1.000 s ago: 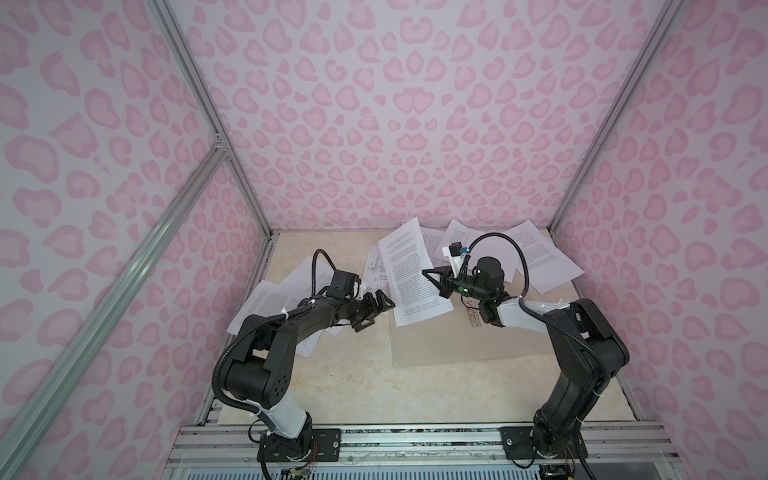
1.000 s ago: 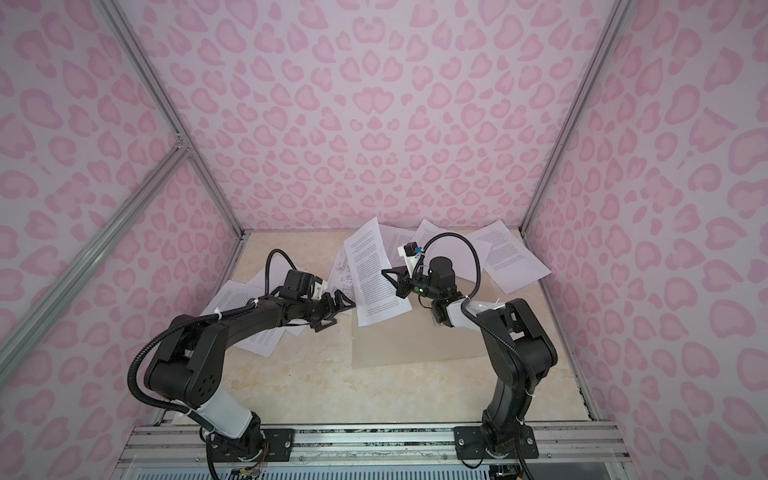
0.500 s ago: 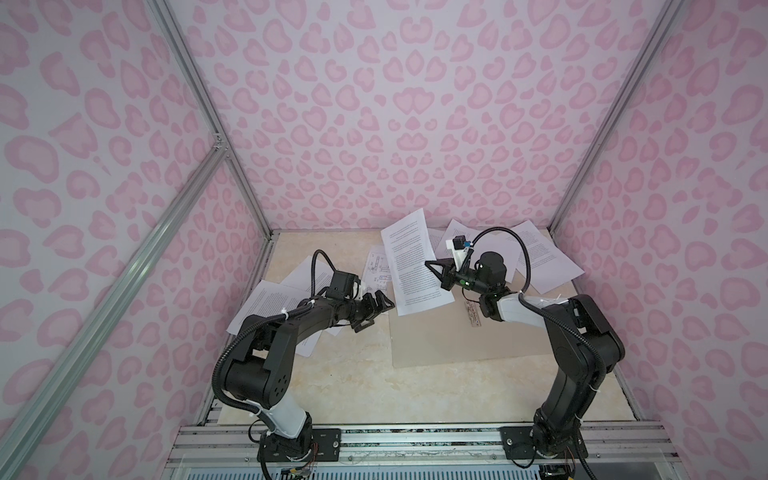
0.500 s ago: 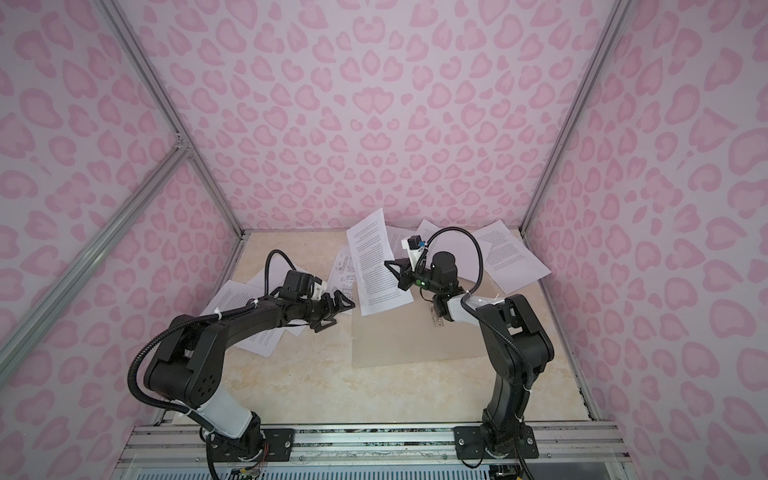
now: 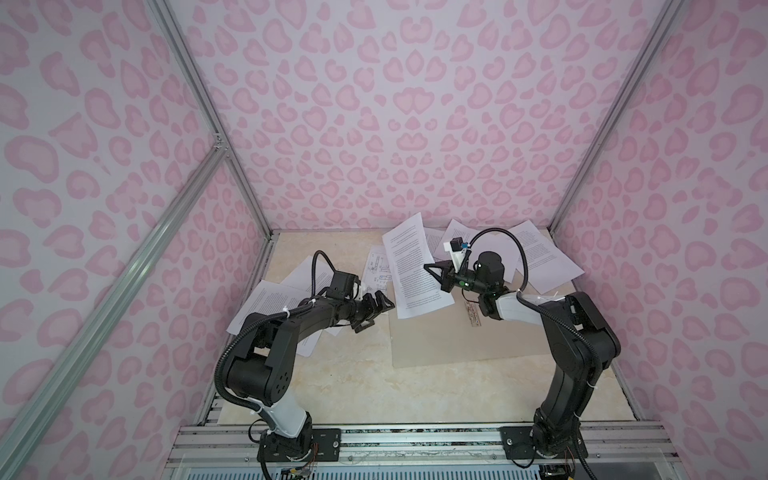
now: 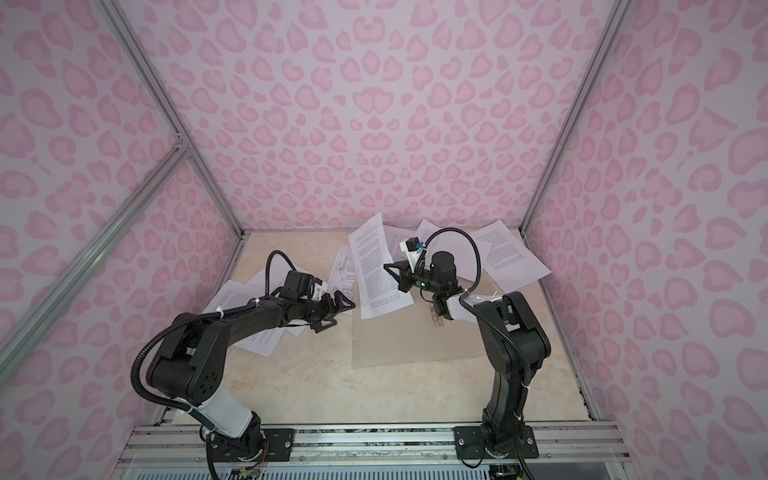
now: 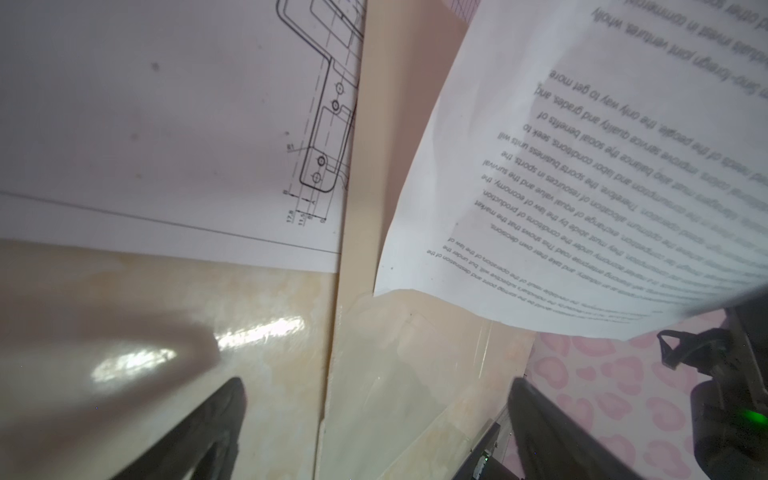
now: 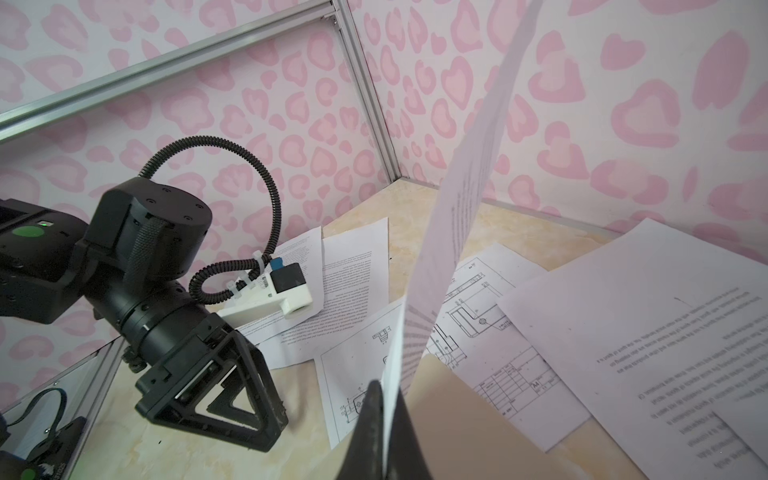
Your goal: Put the files into the folder
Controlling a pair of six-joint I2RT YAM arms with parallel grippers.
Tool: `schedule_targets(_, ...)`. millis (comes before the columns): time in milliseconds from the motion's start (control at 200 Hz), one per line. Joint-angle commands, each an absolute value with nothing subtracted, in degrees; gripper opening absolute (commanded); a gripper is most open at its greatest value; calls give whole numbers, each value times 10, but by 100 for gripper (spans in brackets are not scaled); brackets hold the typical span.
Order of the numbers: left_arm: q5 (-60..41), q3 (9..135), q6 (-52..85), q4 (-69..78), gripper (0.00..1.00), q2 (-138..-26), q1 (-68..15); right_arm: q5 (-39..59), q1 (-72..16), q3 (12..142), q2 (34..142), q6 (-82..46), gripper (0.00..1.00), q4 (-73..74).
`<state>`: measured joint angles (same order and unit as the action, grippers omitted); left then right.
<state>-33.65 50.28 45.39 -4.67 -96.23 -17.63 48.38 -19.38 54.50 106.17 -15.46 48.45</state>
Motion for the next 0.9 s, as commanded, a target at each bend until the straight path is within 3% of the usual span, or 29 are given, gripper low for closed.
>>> schedule_targets(0,-345,510,454,-36,99,-966,-175,513,-194,536,1058,-158,0,501)
schedule_targets(320,-350,506,453,-32,100,-967,-174,554,-194,537,1065,-169,0,509)
schedule_targets(625,-355,510,453,-28,99,-970,-172,590,-172,522,1101,-315,0,632)
schedule_targets(770,-359,511,452,-25,99,-972,-172,592,-170,519,1112,-308,0,604)
schedule_targets(895,-361,508,450,-25,100,-971,-172,579,-175,517,1094,-230,0,507)
